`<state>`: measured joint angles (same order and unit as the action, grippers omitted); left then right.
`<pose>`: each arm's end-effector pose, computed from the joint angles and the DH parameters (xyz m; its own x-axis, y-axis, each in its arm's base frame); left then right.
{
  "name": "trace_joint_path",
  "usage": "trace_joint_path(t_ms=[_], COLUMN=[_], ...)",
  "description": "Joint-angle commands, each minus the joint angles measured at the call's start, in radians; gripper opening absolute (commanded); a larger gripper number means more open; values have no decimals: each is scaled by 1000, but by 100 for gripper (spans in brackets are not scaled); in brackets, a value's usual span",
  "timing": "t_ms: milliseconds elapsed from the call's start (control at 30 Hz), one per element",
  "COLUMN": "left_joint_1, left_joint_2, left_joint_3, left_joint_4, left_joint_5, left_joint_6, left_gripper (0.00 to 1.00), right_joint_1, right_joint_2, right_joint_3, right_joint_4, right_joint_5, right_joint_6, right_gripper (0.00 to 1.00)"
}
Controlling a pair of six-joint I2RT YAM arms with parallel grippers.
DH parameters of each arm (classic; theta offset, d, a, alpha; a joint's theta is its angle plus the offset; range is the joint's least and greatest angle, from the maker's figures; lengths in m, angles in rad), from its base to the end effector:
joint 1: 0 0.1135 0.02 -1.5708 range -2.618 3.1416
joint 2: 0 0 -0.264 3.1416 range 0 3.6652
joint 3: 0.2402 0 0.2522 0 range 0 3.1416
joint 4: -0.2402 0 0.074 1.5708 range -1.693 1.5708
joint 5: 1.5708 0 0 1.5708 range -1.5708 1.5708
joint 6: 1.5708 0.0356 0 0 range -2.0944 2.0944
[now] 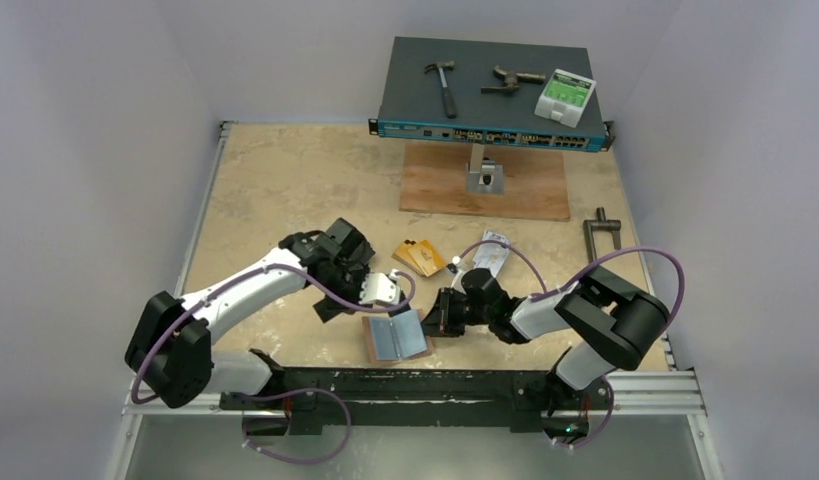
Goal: Put the credit cards into the card holder
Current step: Close the card holder at the center of the board.
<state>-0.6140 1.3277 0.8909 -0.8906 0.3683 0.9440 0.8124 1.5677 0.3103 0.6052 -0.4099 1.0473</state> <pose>0.1803 -0.1428 0.2164 0.0275 0.9051 -0.4244 0.9993 -0.0349 -0.0098 0.1524 0.1815 0.0982 -0.9740 0.1269 -0.1878 -0.0802 0.5820 0.8092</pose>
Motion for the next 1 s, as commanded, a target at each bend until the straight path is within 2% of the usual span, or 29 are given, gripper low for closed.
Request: trace_joint_path(t_ms=[0,100,300,500,733,967], left_joint_1=[-130,-193,-197,-199,-198,-229], left_joint_2=[-5,43,67,36,82,217], left_joint_3=[-59,-48,-31,24,56,75], left_joint_4=[88,107,158,241,338,393], left_joint_5=[69,77,64,130,238,219], left_joint_6=[-49,-88,-126,-310,-470,-472], left_gripper=[27,25,22,23,24,25], right_joint_1=[-1,-1,-1,-1,-1,-1], right_joint_2=[30,44,56,67,62,40], right_joint_3=[-33,-32,-30,-22,-21,-26], right_joint_4=[-148,-138,-126,-123,-129,-135], right_joint_5=[83,85,84,76,79,86], right_joint_6=[-48,-45,-42,-49,-55,-53], right_gripper=[0,0,0,0,0,0])
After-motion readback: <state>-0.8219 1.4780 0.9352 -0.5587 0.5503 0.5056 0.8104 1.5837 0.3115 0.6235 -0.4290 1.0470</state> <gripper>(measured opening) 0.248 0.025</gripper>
